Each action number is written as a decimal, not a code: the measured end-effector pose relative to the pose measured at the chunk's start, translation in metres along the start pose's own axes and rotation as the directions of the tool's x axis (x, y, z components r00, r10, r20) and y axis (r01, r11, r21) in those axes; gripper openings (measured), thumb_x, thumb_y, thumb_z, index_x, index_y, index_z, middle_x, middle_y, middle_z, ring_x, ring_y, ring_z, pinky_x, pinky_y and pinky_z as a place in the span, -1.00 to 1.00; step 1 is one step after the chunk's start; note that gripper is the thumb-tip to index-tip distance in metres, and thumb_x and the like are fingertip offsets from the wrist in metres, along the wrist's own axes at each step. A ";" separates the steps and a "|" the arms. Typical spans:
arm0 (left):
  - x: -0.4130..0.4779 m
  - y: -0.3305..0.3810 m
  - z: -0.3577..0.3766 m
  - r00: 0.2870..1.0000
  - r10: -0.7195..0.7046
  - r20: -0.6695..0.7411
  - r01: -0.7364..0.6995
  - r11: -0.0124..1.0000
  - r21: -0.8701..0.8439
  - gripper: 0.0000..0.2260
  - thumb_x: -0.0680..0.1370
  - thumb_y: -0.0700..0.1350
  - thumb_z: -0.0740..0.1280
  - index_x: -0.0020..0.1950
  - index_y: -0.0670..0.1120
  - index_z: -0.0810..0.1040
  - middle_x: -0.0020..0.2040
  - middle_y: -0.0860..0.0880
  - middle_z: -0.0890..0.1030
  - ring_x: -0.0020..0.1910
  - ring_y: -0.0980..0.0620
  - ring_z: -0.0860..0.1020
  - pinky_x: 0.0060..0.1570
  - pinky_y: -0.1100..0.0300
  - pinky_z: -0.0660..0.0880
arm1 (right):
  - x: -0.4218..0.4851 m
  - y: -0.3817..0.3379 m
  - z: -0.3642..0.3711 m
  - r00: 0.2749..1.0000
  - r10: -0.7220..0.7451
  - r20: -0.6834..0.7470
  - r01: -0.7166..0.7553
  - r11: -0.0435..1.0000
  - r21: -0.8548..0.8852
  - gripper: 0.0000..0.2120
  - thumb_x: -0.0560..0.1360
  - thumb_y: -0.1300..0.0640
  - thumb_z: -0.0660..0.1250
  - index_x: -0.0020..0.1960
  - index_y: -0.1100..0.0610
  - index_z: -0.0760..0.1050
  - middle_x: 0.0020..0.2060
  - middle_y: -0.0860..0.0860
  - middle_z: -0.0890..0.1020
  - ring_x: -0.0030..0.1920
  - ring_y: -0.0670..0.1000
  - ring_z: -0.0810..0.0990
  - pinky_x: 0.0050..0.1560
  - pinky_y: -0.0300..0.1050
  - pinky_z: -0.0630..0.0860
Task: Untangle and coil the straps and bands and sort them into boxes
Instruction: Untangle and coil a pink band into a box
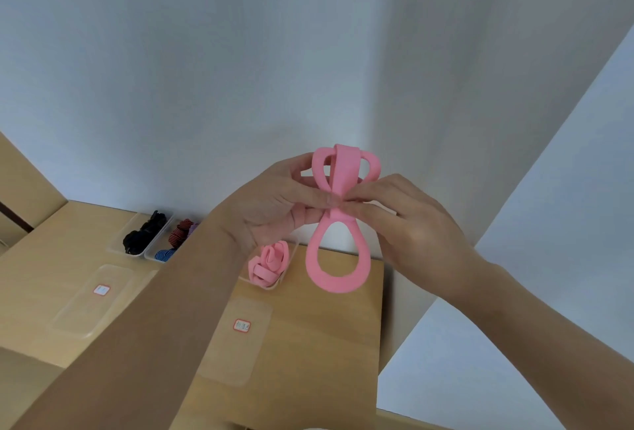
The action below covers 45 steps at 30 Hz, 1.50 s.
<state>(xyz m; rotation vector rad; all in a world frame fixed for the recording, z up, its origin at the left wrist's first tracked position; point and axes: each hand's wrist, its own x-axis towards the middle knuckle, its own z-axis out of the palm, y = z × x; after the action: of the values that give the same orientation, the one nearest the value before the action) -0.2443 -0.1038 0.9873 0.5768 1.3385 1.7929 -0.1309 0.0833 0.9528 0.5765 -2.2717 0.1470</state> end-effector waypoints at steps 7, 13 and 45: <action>-0.006 -0.002 -0.001 0.996 0.017 -0.085 -0.021 0.999 -0.045 -0.46 0.32 -0.51 0.44 0.27 -0.19 0.60 0.03 -0.27 0.69 0.02 -0.20 0.69 0.02 0.05 0.66 | -0.015 -0.003 0.008 0.993 -0.029 0.112 0.029 1.000 0.005 -0.52 0.51 0.30 0.44 0.39 0.10 0.48 0.33 0.17 0.56 0.25 0.22 0.57 0.11 0.13 0.54; -0.011 -0.012 0.004 0.979 0.115 -0.168 -0.109 0.993 0.042 -0.49 0.42 -0.59 0.33 0.30 -0.20 0.56 0.06 -0.25 0.71 0.04 -0.22 0.70 -0.01 0.02 0.67 | -0.021 -0.015 0.005 1.000 0.020 -0.019 -0.018 0.990 0.139 -0.73 0.61 -0.01 0.37 0.07 0.18 0.70 0.12 0.18 0.66 0.04 0.21 0.63 -0.03 0.12 0.55; -0.015 -0.014 0.019 0.977 0.045 0.208 -0.138 0.876 0.463 -0.70 0.39 -0.47 0.35 -0.02 -0.12 0.57 -0.14 -0.11 0.54 -0.15 -0.09 0.50 -0.02 -0.01 0.49 | 0.017 -0.011 0.005 0.641 0.759 0.116 -0.485 0.283 0.827 -0.80 0.55 0.20 0.31 0.04 -0.03 0.65 -0.10 0.01 0.64 -0.05 0.02 0.60 0.02 -0.18 0.53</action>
<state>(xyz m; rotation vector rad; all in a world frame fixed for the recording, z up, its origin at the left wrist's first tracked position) -0.2169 -0.1036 0.9825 1.0674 1.6450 1.4288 -0.1394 0.0655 0.9612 -0.0260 -1.8611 1.6698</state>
